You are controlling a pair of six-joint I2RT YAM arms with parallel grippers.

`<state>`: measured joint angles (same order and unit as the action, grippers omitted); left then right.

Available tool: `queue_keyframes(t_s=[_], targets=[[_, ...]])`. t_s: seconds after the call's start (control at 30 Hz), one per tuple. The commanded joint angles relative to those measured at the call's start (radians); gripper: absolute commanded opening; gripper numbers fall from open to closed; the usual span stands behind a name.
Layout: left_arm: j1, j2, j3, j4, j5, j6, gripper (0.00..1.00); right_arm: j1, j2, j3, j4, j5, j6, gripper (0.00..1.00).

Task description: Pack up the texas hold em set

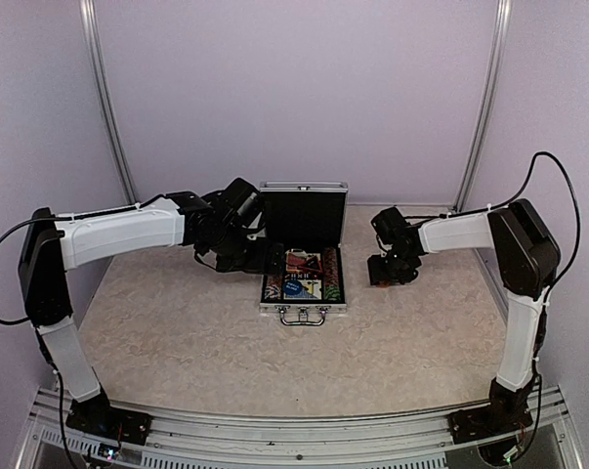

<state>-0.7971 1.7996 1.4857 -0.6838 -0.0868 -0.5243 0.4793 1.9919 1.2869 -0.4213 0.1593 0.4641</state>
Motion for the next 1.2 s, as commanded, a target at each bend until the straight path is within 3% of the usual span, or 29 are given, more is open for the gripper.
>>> queue_keyframes(t_s=[0.0, 0.4, 0.57, 1.17], targets=[[0.006, -0.033, -0.015, 0.018, -0.002, 0.014, 0.99, -0.004, 0.059, -0.021, -0.004, -0.050, -0.002, 0.61], [0.012, -0.037, -0.019, 0.018, 0.000, 0.015, 0.99, -0.002, 0.042, -0.032, -0.014, -0.049, 0.005, 0.54], [0.012, -0.040, -0.020, 0.018, 0.000, 0.015, 0.99, 0.006, 0.035, -0.040, -0.025, -0.032, 0.004, 0.63], [0.012, -0.051, -0.030, 0.024, 0.002, 0.014, 0.99, 0.019, -0.004, -0.079, -0.033, -0.012, 0.025, 0.63]])
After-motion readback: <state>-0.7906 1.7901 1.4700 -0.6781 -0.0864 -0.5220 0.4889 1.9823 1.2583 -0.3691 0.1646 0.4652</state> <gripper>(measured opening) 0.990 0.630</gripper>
